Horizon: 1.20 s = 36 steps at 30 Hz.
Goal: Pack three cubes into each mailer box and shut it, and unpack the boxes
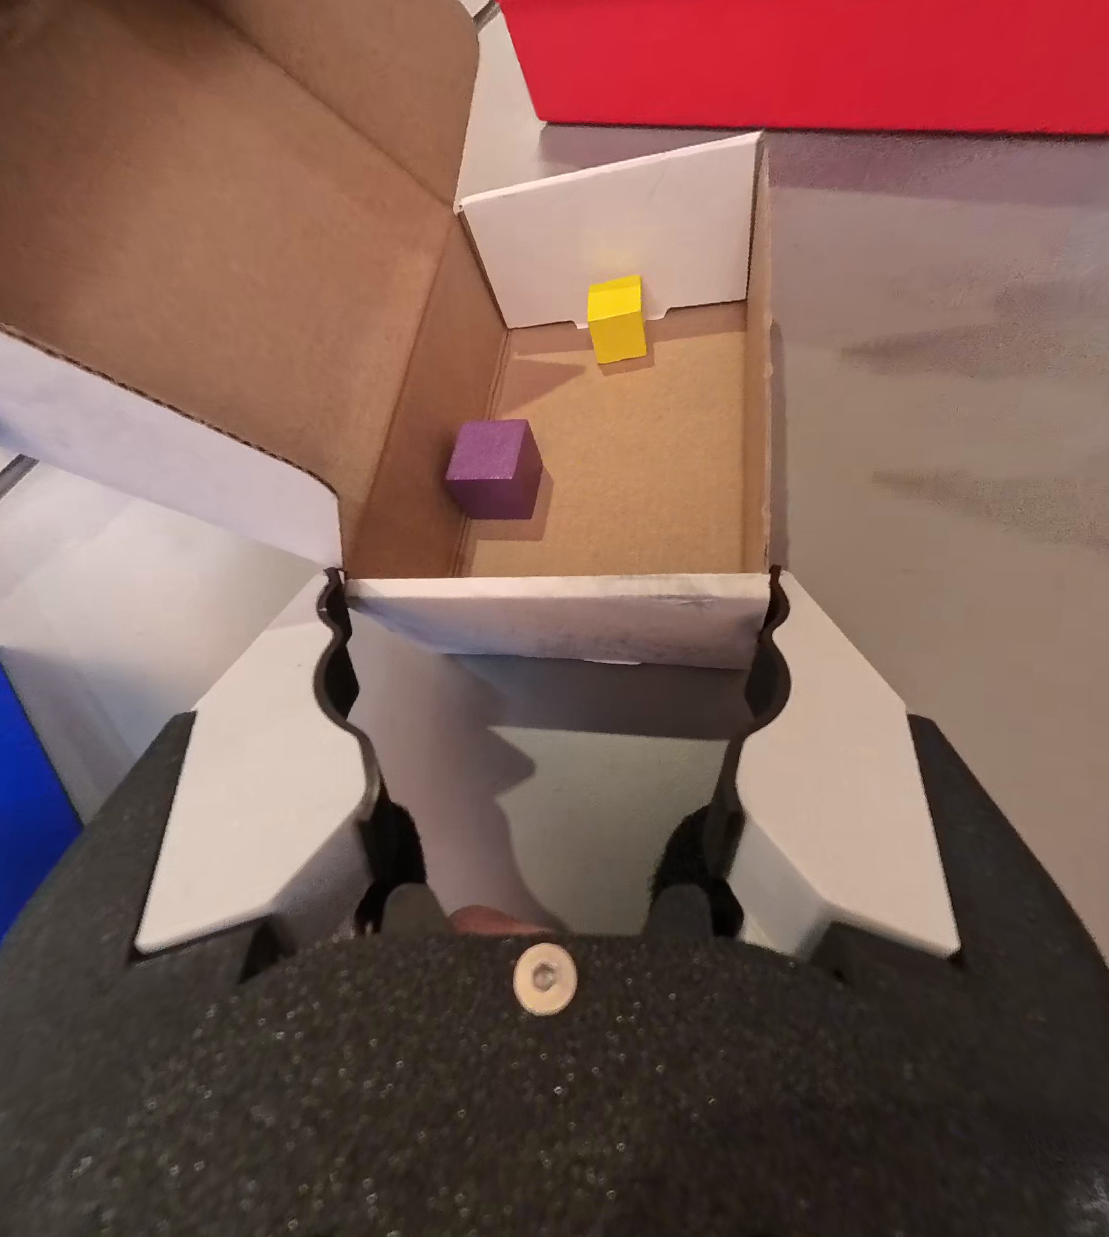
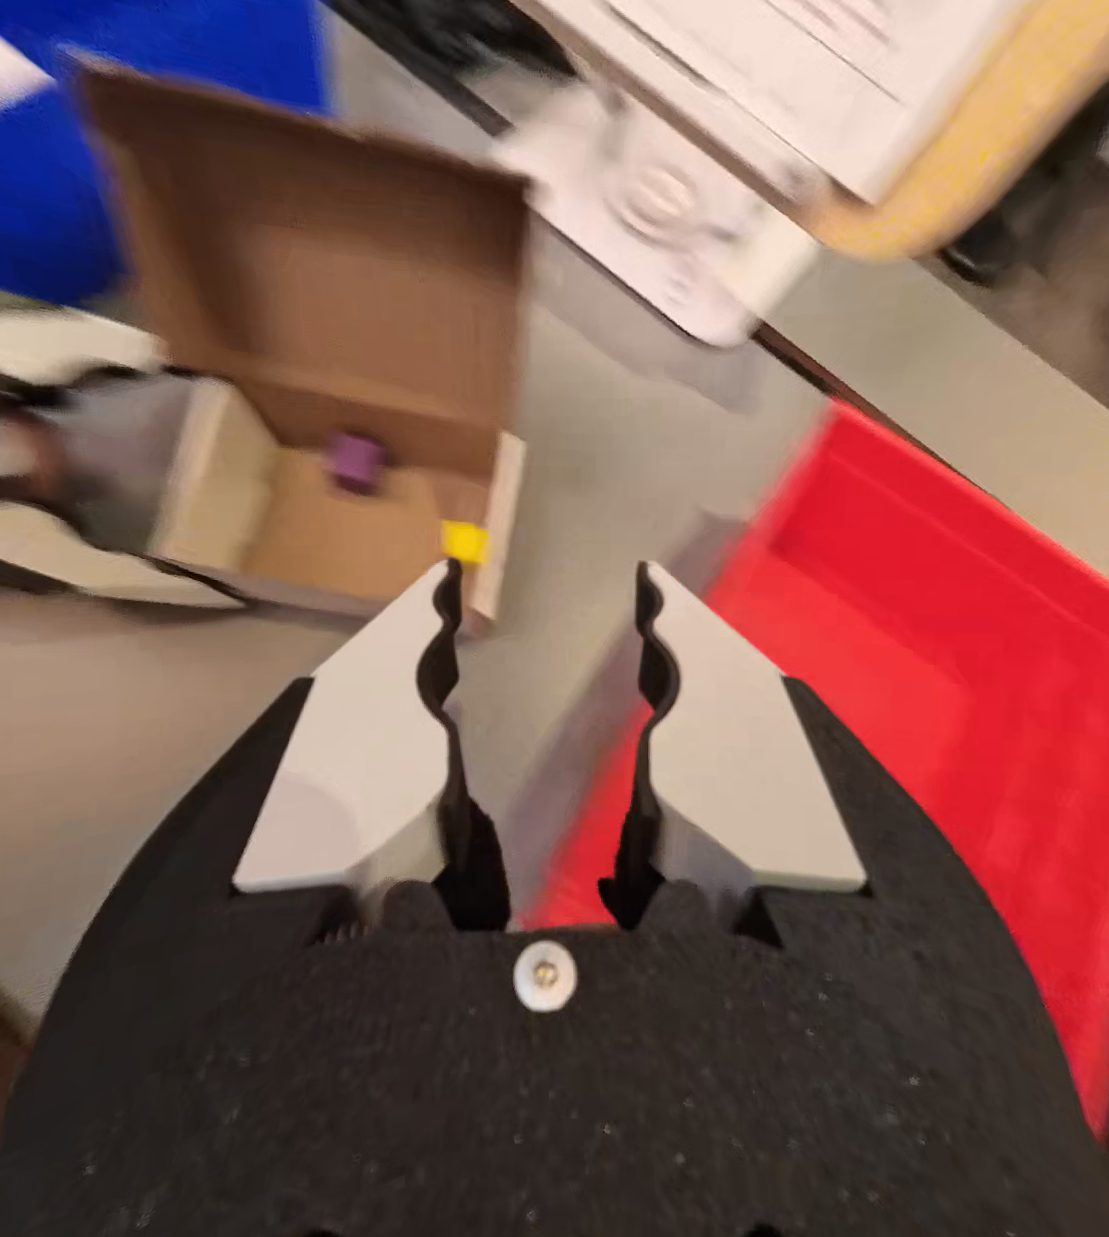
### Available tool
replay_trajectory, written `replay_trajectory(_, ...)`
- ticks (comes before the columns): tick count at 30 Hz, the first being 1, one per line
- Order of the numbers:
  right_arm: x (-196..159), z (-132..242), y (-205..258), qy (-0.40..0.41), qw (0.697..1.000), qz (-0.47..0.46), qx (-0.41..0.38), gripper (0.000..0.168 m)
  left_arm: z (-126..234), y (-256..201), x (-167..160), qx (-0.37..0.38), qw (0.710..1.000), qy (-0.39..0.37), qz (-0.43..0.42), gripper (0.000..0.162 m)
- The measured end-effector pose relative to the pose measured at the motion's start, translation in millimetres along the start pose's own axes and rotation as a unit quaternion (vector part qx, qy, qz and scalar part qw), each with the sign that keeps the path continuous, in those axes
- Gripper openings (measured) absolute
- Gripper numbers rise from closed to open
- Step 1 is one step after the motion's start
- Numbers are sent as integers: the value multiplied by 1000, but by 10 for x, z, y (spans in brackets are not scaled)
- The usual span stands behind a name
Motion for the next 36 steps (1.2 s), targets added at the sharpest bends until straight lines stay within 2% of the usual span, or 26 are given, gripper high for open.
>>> replay_trajectory(2,89,-292,400,-8,999,-7,50,45,2,-7,1,4,1000,1,0,118)
replay_trajectory(6,8,-1042,915,62,997,-10,55,54,4,-11,3,7,1000,3,2,118)
replay_trajectory(9,-105,-1459,1052,111,994,6,12,59,5,-8,1,6,1000,3,4,118)
replay_trajectory(12,-172,-1668,1089,159,987,-13,-6,63,11,-12,-1,6,1000,3,2,118)
replay_trajectory(13,-175,-1706,1091,162,986,-26,-1,59,13,-13,-2,6,1000,3,1,118)
replay_trajectory(14,-179,-1737,1085,167,985,-37,3,47,15,-13,-2,6,1000,3,1,118)
replay_trajectory(15,-185,-1759,1070,171,984,-43,5,26,15,-11,-2,5,1000,3,2,118)
replay_trajectory(19,-145,-1582,1046,155,986,-43,33,26,18,-12,-5,5,1000,3,1,118)
replay_trajectory(23,13,-966,937,96,994,-21,36,26,17,-9,-6,4,1000,3,2,118)
replay_trajectory(26,202,-311,591,29,999,-25,-6,26,19,-11,-6,5,1000,3,0,118)
replay_trajectory(30,219,396,-209,-19,992,-73,-101,26,23,-9,-10,4,1000,2,-2,118)
replay_trajectory(33,-119,429,-739,32,987,-100,-123,26,24,-4,-13,4,1000,2,-1,118)
replay_trajectory(35,-446,248,-1031,93,978,-120,-143,26,24,-4,-12,4,1000,2,-1,118)
replay_trajectory(36,-585,112,-1106,109,976,-139,-124,26,25,-4,-12,4,1000,2,-1,118)
Point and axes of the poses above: each gripper's, where its closed fingertips meet, z back along the fingers, x out of its top, y = z × x across the jaws, the point moved 8 cm from there along z, back along the fingers, and after that the axes turned 10 degrees about -z, right-handed, at the moved point
